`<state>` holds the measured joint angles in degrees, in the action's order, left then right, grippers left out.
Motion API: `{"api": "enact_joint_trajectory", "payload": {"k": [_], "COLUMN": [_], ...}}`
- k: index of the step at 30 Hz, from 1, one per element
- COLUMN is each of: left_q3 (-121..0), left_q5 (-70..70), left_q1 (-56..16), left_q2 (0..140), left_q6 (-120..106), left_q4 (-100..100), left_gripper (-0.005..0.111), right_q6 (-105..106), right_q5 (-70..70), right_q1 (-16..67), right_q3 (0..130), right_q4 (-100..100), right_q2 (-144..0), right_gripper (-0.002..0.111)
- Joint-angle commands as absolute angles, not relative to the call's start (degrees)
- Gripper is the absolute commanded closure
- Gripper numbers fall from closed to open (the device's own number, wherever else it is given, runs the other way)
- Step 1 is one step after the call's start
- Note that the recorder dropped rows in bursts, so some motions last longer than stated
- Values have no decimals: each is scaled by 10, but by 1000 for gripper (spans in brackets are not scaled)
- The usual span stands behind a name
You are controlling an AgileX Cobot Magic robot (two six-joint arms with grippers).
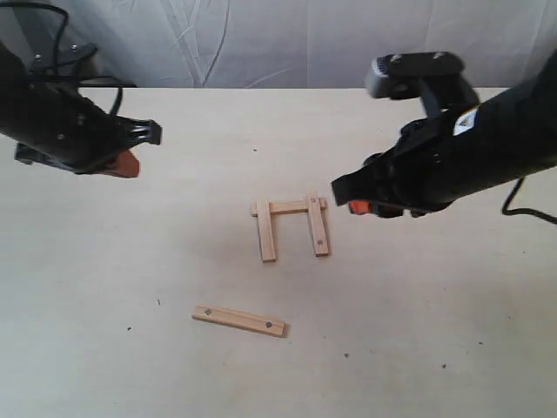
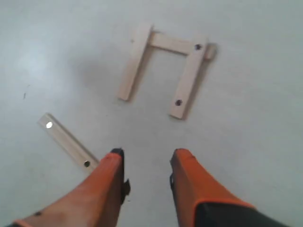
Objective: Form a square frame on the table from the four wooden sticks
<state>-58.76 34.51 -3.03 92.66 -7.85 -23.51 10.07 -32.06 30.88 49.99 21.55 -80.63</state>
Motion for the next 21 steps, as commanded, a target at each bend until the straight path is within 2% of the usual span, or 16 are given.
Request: {"api": "enact_joint_trajectory", "payload": {"k": [1,9,16,21], "left_q3": [-588,-588,-588,-588], "left_q5": [399,429,410,408], "left_q1": [-1,-2,-2,-2], "left_q2": [875,794,776,777], "left_q6": [-96,-143,-142,-142], "left_q4": [-201,-186,-200,-202], "left_gripper": [107,107,107,107], "right_q6": [165,229,229,229], "right_q5": [-357,-426,-444,-449], "right_q1": [364,470,521,540], "right_q3": [563,697,760,789], "right_q4": [245,180,114,90], "right_q2": [-891,-1059,-1161,-1194], "right_gripper": [74,74,74,65]}}
